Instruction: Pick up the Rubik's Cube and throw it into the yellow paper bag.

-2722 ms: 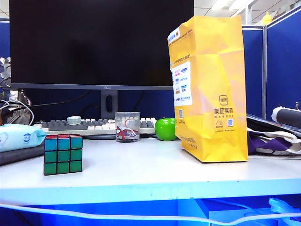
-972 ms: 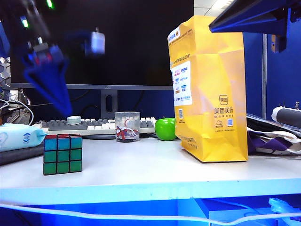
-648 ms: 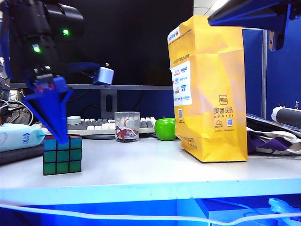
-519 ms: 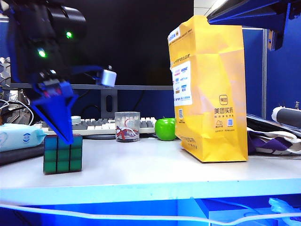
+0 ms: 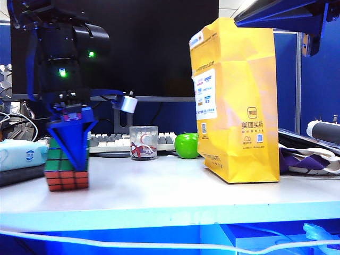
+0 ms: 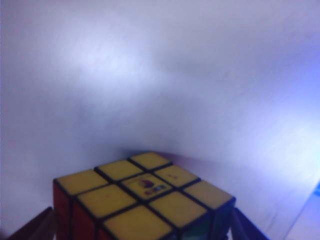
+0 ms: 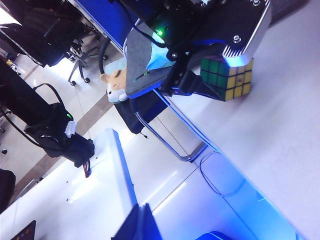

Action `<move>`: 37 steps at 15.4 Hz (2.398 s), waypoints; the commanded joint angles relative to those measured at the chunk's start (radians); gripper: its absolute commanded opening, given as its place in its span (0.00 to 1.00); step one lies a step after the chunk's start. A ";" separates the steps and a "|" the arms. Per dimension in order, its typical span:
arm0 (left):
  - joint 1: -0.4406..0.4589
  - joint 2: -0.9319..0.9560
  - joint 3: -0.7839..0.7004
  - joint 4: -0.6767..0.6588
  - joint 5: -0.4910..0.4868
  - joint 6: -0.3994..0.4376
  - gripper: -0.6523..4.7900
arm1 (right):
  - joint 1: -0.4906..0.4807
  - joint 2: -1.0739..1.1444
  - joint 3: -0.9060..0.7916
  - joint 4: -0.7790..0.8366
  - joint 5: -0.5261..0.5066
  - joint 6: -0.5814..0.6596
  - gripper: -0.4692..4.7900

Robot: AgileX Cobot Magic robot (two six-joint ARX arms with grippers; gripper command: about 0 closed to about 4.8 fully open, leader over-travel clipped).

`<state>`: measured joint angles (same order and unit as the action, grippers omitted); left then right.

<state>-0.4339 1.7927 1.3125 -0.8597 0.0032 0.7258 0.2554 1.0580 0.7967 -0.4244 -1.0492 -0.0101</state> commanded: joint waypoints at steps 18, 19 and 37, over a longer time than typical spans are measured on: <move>0.001 0.015 0.238 -0.348 -0.168 -0.050 0.11 | 0.001 -0.002 0.006 0.069 -0.001 -0.017 0.09; -0.003 0.014 0.302 -0.359 -0.160 -0.075 0.11 | 0.001 -0.002 0.006 0.069 -0.001 -0.016 0.09; -0.095 0.018 0.858 -0.136 0.144 -0.215 0.12 | 0.001 -0.003 0.006 0.052 0.053 -0.016 0.09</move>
<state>-0.5327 1.7939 2.1689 -1.0096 0.1318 0.5182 0.2558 1.0580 0.7967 -0.3805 -1.0004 -0.0208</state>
